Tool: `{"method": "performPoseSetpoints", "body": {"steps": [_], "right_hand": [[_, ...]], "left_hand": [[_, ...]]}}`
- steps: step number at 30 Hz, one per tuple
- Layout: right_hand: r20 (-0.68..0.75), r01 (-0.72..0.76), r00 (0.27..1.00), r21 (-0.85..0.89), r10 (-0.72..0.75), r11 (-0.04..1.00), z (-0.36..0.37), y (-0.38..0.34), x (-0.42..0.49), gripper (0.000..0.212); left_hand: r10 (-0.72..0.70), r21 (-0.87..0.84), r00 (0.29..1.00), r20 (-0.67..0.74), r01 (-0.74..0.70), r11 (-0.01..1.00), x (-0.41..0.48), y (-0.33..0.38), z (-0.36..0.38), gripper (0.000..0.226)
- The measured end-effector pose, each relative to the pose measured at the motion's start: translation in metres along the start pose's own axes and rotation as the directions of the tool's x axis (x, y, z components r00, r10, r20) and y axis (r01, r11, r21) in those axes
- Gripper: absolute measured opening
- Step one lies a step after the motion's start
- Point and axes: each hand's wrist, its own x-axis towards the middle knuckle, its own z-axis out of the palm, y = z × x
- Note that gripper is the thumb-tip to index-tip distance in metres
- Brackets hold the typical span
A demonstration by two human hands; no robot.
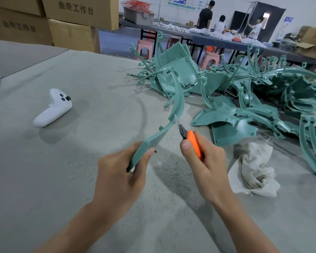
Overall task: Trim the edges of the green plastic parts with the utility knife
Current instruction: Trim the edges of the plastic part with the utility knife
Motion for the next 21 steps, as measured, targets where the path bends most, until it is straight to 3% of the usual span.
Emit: {"method": "performPoseSetpoints", "body": {"steps": [3,8,11,15,21], "right_hand": [[-0.027,-0.025,0.999,0.001,0.026,1.000,-0.003,0.001,0.001,0.043],[-0.033,-0.048,0.998,-0.028,0.048,0.998,0.002,0.003,0.001,0.046],[-0.081,-0.133,0.987,0.032,0.136,0.991,-0.002,0.008,0.007,0.056],[-0.111,-0.180,0.977,0.041,0.183,0.983,-0.012,0.016,0.009,0.058],[-0.199,-0.303,0.931,0.042,0.306,0.952,-0.021,0.023,0.018,0.065]], "left_hand": [[-0.006,-0.017,1.000,0.013,0.006,1.000,-0.001,0.001,0.001,0.016],[0.037,0.006,0.999,0.020,-0.038,0.999,0.000,-0.001,-0.001,0.028],[0.061,0.011,0.996,0.061,-0.062,0.998,-0.007,0.000,-0.001,0.015],[0.066,-0.033,0.992,0.104,-0.063,0.997,-0.010,0.002,0.002,0.017],[0.196,-0.109,0.970,0.143,-0.181,0.977,-0.007,0.002,0.001,0.027]]}}
